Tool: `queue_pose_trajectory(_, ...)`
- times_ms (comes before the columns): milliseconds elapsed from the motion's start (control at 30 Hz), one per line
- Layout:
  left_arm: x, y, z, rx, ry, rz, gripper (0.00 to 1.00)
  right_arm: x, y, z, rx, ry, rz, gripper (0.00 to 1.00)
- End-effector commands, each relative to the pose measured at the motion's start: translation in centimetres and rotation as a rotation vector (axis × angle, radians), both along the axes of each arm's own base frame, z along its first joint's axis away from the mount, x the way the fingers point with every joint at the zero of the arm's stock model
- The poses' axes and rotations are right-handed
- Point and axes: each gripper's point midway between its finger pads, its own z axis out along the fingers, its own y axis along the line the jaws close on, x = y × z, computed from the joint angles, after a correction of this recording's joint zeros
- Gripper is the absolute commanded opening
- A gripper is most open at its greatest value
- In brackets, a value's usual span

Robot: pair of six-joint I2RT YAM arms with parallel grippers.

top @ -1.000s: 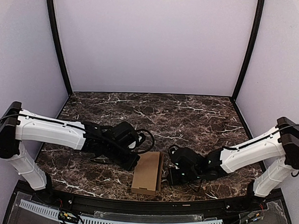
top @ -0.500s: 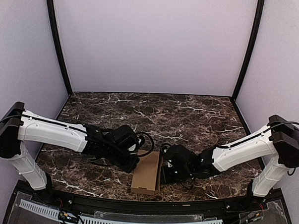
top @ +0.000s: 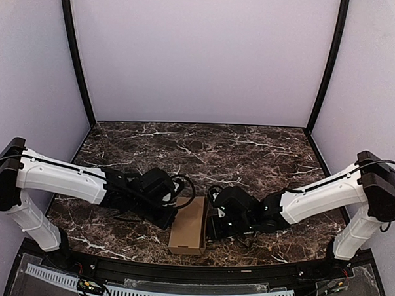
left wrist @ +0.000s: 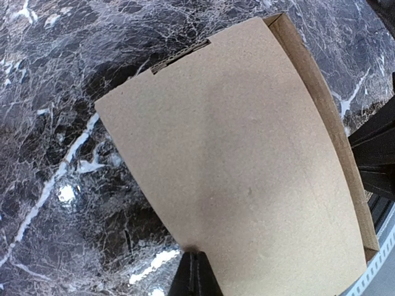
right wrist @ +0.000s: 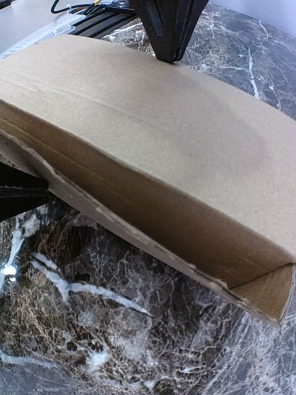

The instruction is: Fold the paper box

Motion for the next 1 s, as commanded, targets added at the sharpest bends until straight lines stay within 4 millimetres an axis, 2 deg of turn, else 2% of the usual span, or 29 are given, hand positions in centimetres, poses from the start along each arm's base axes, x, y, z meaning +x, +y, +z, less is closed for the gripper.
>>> queue_pose_trajectory(0,-2.2,3.6,-3.5,0.134,0.093,0.007,0.01,0.8,3.8,5.0,0.168,-0.063,0.054,0.00)
queue_pose_trajectory(200,-2.5,4.1,-3.6,0.135,0.098,0.017,0.01,0.2,5.1,6.3,0.201,-0.065,0.118,0.00)
queue_pose_trajectory(533,-2.8,4.3,-3.8,0.110,0.110,0.030,0.01,0.1,6.1,8.3,0.205,-0.103,0.161,0.00)
queue_pose_trajectory(667,-2.8,3.7,-3.4,0.071,0.109,0.029,0.01,0.1,6.1,8.2,0.204,-0.102,0.162,0.00)
queue_pose_trajectory(867,-3.0,1.3,-2.4,-0.067,0.134,0.019,0.01,-0.1,5.9,9.0,0.220,-0.107,0.169,0.00)
queue_pose_trajectory(967,-3.3,1.1,-2.9,-0.100,0.150,0.032,0.01,-0.5,6.0,9.2,0.229,-0.099,0.183,0.00)
